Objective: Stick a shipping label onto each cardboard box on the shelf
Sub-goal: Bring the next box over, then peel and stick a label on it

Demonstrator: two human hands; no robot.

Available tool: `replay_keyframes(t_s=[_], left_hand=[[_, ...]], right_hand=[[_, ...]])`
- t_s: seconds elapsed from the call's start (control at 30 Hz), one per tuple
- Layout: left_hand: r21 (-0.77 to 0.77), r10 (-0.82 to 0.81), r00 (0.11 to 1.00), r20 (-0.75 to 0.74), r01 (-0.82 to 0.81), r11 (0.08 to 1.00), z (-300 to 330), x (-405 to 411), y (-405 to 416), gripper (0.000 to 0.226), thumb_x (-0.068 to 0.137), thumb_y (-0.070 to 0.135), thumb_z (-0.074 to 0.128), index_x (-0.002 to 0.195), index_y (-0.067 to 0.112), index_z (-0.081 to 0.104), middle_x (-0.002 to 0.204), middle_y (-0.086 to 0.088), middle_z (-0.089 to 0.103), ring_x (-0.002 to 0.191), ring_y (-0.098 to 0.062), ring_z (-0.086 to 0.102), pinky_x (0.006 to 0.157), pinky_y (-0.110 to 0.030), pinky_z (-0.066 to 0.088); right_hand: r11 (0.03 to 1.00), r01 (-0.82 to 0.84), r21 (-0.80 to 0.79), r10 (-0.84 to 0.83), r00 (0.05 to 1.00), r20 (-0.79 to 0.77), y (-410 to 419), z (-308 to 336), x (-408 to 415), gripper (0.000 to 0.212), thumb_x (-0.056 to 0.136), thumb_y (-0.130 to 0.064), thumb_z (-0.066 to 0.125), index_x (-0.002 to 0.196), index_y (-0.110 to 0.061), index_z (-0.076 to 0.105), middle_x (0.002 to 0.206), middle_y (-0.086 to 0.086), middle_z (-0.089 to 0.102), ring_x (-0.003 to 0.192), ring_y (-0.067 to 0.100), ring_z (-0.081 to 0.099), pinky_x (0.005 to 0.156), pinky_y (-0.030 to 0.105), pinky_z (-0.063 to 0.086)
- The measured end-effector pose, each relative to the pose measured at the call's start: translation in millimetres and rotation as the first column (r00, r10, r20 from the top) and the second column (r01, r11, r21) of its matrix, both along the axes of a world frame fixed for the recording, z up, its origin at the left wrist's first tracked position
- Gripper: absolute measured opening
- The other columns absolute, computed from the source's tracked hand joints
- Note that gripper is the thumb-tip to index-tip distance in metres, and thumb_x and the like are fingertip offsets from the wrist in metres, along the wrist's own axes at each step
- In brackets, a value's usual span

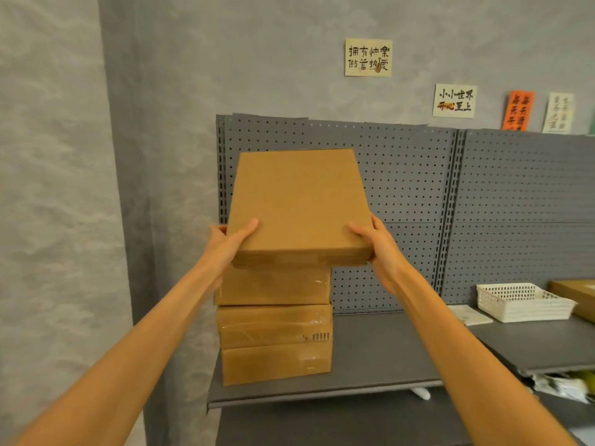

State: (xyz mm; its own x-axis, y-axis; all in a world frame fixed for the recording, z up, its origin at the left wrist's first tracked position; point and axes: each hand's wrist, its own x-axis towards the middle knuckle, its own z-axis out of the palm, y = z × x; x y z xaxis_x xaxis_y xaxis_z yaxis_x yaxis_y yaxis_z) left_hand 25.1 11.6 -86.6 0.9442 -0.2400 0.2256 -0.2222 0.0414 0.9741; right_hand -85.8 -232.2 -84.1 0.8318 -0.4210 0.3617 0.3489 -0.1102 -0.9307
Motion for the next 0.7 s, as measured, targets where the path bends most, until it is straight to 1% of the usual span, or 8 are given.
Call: replay_keyframes(t_s=[0.07,0.13,0.27,0.37,0.43,0.53,0.63,0.7], left_hand=[[0.004,-0.005,0.999,0.044,0.005,1.000,-7,-10,-8,0.068,0.078,0.054,0.066,0.125,0.017,0.032,0.116,0.000,0.050,0.100,-0.015,0.054,0.080,-0.031,0.048],[0.006,-0.013,0.998,0.068,0.013,1.000,-14,-21,-17,0.074,0.077,0.054,0.066,0.131,0.016,0.033,0.121,0.000,0.051,0.105,-0.017,0.053,0.088,-0.034,0.046],[0.003,-0.091,0.985,0.144,0.092,0.996,-23,-51,-40,0.073,0.082,0.050,0.064,0.140,0.019,0.033,0.121,0.005,0.052,0.106,-0.014,0.052,0.086,-0.028,0.042],[0.004,-0.141,0.976,0.168,0.143,0.990,-24,-71,-58,0.066,0.083,0.048,0.063,0.138,0.020,0.040,0.118,0.008,0.055,0.107,-0.013,0.054,0.088,-0.028,0.042],[0.010,-0.160,0.971,0.175,0.161,0.987,-25,-85,-72,0.065,0.083,0.047,0.063,0.138,0.019,0.040,0.119,0.008,0.055,0.107,-0.012,0.053,0.088,-0.027,0.041],[0.023,-0.187,0.966,0.178,0.186,0.982,-29,-106,-92,0.065,0.083,0.047,0.062,0.138,0.019,0.040,0.120,0.007,0.054,0.104,-0.010,0.052,0.082,-0.022,0.040],[0.043,-0.218,0.961,0.169,0.214,0.976,-37,-126,-115,0.065,0.084,0.047,0.062,0.138,0.019,0.041,0.120,0.006,0.055,0.102,-0.009,0.054,0.074,-0.017,0.041],[0.053,-0.225,0.962,0.157,0.219,0.974,-43,-140,-132,0.067,0.083,0.049,0.062,0.139,0.019,0.041,0.123,0.005,0.056,0.105,-0.011,0.054,0.080,-0.021,0.042]], right_hand=[[1.000,0.016,0.007,-0.016,1.000,0.001,-5,-4,-17,0.066,0.086,-0.042,0.064,0.144,-0.027,0.035,0.135,-0.006,0.054,0.119,0.015,0.053,0.103,0.041,0.042],[0.999,0.049,0.014,-0.049,0.999,0.008,-10,-10,-34,0.065,0.087,-0.044,0.062,0.144,-0.028,0.036,0.134,-0.007,0.055,0.118,0.014,0.055,0.103,0.040,0.043],[0.988,0.155,0.002,-0.155,0.988,0.010,-24,-21,-67,0.073,0.082,-0.048,0.067,0.144,-0.027,0.034,0.134,-0.006,0.055,0.118,0.015,0.055,0.102,0.040,0.043],[0.977,0.212,-0.007,-0.212,0.977,0.025,-37,-28,-94,0.079,0.076,-0.051,0.067,0.144,-0.027,0.034,0.133,-0.007,0.056,0.118,0.014,0.055,0.104,0.042,0.042],[0.970,0.243,-0.008,-0.243,0.969,0.037,-48,-33,-112,0.081,0.073,-0.052,0.067,0.143,-0.026,0.036,0.132,-0.007,0.056,0.117,0.014,0.056,0.104,0.042,0.042],[0.962,0.274,-0.009,-0.273,0.961,0.042,-65,-40,-138,0.085,0.072,-0.054,0.068,0.144,-0.024,0.035,0.134,-0.005,0.055,0.118,0.015,0.056,0.104,0.043,0.043],[0.956,0.294,-0.018,-0.293,0.955,0.041,-84,-49,-164,0.085,0.072,-0.054,0.067,0.144,-0.022,0.035,0.134,-0.003,0.054,0.116,0.015,0.057,0.103,0.040,0.045],[0.953,0.303,-0.023,-0.302,0.953,0.033,-97,-55,-181,0.082,0.076,-0.052,0.069,0.144,-0.022,0.034,0.134,-0.003,0.054,0.115,0.014,0.057,0.096,0.034,0.048]])
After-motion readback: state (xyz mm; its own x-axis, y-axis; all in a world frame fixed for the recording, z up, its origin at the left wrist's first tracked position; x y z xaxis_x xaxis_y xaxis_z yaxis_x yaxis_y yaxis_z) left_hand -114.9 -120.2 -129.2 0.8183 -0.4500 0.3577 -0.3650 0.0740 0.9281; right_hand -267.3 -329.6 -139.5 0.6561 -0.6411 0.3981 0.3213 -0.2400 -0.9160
